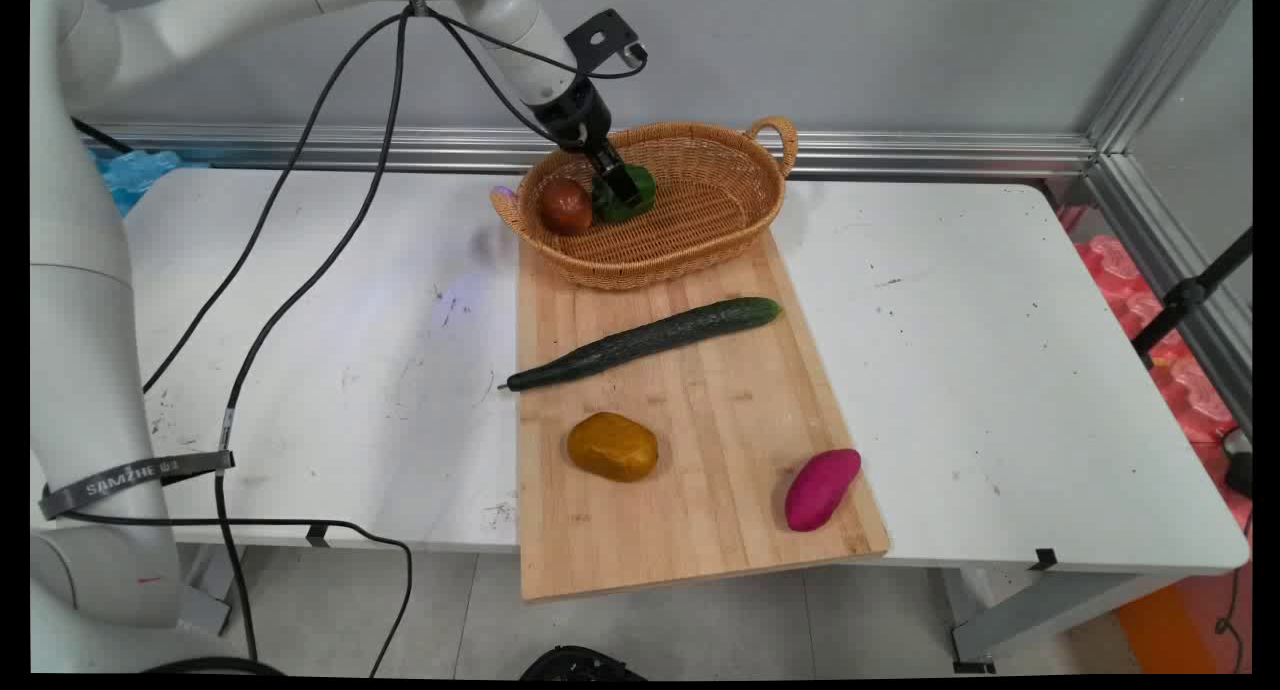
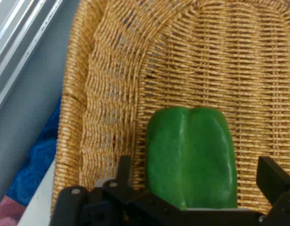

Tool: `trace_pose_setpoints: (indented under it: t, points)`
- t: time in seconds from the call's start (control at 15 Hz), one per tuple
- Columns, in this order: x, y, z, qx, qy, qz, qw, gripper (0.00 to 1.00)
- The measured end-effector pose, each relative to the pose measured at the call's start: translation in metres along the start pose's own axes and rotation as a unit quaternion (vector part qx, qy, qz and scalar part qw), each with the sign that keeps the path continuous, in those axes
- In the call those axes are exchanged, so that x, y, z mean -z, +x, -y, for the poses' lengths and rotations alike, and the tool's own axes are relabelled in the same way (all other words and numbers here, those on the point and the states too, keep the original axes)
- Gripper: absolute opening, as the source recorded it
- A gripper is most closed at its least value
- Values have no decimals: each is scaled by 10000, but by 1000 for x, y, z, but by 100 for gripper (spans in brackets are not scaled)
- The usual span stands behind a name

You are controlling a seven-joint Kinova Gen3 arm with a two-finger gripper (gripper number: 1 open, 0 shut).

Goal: Pick up the potato from the cutting board

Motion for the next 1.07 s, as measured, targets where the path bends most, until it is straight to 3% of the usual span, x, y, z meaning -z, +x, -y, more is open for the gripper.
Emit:
trace_pose_setpoints:
  t: [0.27,0.6,0.8,1.07]
  points:
    - [9,6,-3,-229,-9,-141,9996,100]
    - [45,7,-20,-374,-56,-299,9988,100]
    - [76,0,-39,-520,-127,-291,9981,100]
    - [122,-16,-73,-944,-384,-172,9946,100]
